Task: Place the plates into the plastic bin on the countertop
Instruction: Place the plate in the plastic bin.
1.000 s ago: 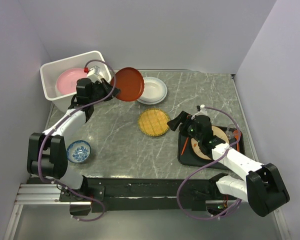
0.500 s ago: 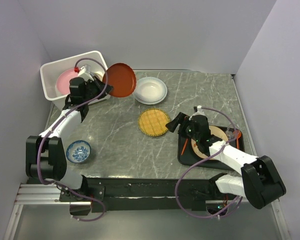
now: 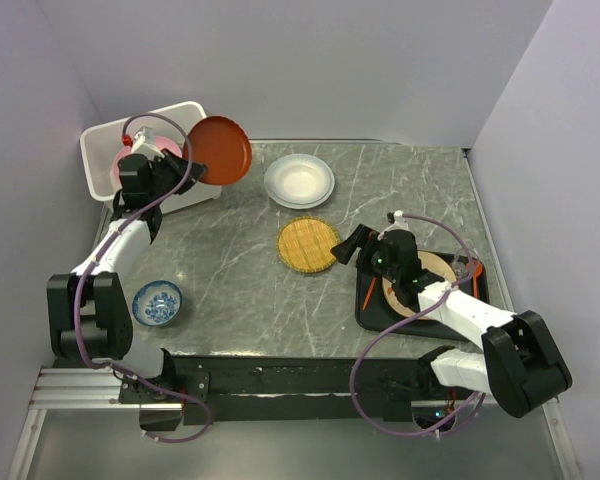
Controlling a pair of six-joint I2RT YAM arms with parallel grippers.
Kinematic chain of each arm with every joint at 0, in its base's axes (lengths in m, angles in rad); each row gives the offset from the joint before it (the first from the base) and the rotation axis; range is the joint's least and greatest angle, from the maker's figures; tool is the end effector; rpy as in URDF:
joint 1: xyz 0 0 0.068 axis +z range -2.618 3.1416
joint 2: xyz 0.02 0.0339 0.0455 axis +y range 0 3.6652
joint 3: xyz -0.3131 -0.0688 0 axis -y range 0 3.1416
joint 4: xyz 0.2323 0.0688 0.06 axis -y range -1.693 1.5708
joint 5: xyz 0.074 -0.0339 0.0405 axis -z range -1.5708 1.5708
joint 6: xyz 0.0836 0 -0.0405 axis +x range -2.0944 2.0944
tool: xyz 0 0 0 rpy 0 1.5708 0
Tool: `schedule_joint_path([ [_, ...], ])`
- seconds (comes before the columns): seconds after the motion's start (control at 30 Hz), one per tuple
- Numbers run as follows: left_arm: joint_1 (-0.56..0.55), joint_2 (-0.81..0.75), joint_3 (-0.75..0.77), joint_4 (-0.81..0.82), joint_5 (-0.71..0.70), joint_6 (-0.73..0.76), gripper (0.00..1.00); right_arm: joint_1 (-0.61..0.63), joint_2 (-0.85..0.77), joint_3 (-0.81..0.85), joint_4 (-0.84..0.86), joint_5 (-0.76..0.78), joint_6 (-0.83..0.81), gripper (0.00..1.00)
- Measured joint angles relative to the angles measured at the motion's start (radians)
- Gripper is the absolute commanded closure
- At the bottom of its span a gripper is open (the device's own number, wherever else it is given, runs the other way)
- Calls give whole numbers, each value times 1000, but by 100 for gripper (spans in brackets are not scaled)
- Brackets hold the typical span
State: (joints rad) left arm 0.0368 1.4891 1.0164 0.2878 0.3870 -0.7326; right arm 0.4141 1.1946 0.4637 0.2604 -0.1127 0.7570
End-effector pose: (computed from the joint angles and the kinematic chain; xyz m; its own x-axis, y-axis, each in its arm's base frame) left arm 0.3783 -0.0176 0.3454 -0.3617 -0.6331 -0.6844 0.1274 0.6936 -0.7090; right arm 0.2324 0.1124 0.2231 -0.6393 0.4644 -0.6129 -0.0723 0.7572 0.6492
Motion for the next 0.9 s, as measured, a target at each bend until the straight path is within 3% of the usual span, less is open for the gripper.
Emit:
schedule_joint_path([
  [0.9,148,56,-10,25,-24,-105,99,-6,47,8,9,-23,-12,0],
])
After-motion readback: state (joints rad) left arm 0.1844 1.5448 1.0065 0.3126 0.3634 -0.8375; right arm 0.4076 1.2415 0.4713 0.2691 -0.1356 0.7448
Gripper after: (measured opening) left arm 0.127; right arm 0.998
